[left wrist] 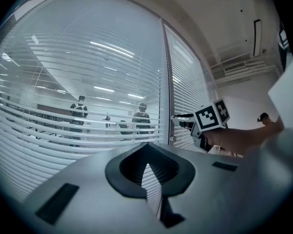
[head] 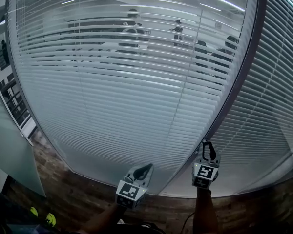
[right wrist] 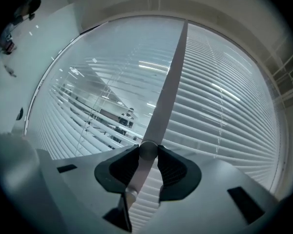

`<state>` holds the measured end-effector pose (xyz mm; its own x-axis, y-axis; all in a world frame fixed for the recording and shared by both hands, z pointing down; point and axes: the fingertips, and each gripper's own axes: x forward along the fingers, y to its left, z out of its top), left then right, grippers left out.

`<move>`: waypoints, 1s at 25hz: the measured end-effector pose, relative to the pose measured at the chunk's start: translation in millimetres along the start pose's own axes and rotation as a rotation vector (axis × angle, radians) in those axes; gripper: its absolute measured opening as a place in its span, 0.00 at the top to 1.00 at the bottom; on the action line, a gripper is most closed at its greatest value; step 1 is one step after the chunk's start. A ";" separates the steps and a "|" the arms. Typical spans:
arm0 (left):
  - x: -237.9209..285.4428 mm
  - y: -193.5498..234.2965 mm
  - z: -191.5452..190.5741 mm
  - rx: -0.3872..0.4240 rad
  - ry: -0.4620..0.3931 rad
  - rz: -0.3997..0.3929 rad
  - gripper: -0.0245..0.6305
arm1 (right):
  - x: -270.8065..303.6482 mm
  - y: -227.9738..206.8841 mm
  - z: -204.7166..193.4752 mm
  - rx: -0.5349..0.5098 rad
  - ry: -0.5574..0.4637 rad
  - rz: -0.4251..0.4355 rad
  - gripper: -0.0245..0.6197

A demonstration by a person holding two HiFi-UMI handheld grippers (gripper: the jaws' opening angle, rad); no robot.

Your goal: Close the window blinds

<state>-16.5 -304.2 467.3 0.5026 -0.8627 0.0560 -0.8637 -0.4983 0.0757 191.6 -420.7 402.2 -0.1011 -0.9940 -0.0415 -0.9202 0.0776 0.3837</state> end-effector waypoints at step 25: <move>-9.2 -24.5 -4.3 0.114 -0.011 -0.058 0.96 | -0.9 18.4 -9.8 -1.075 0.110 -0.024 0.78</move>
<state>0.1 -283.8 469.1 0.5521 -0.8326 0.0433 -0.8321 -0.5536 -0.0351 178.5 -419.1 418.3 -0.0034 -1.0000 0.0029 -0.1018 0.0032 0.9948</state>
